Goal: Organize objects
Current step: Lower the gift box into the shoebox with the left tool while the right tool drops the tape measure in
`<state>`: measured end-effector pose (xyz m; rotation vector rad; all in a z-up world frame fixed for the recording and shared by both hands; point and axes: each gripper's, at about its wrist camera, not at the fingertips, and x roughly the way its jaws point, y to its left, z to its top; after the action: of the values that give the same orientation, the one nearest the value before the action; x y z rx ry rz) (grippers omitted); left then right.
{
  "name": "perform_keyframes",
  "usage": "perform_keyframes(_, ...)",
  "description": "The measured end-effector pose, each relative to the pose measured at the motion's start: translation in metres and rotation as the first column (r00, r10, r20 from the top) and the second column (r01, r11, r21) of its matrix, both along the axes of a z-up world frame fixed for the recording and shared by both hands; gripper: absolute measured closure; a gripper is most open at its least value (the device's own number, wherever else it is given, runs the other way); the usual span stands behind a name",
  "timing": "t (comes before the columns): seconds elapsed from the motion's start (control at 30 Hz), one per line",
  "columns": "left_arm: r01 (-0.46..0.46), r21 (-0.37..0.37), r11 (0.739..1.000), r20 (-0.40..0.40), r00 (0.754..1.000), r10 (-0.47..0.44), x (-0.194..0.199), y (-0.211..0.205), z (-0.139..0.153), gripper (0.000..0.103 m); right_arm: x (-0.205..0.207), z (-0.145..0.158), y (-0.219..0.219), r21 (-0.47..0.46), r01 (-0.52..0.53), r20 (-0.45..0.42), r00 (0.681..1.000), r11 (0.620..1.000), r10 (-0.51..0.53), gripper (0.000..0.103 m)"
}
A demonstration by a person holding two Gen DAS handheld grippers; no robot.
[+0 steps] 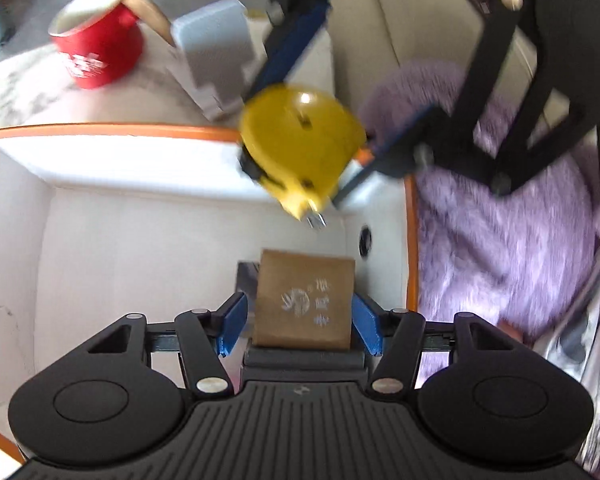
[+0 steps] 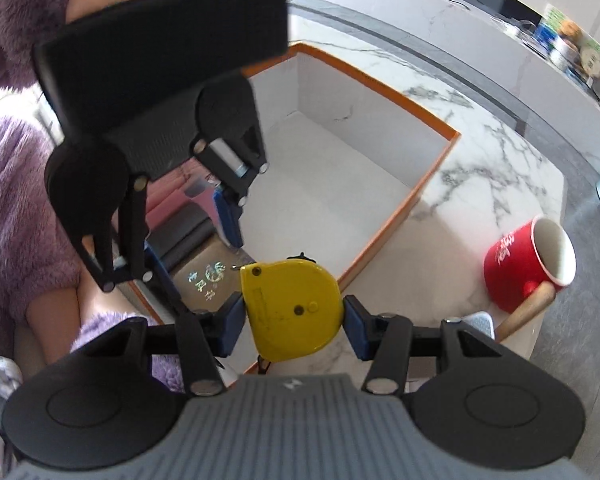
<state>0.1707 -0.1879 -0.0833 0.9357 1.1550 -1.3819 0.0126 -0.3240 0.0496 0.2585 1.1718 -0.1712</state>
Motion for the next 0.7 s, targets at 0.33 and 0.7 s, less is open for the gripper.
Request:
perform_keyframes(0.33, -0.236, -0.069, 0.969, 0.001, 0.972, 0.236, 0.012, 0.009, -0.009, 0.070, 0.038, -0.010, 0.017, 0.006, -0.313, -0.134, 0.941, 0.950, 0.311, 0.049)
perform_keyframes(0.7, -0.300, -0.135, 0.944, -0.029, 0.954, 0.299, 0.021, 0.022, -0.012, 0.070, 0.076, -0.046, 0.037, 0.138, -0.547, -0.400, 0.731, 0.826, 0.552, 0.049)
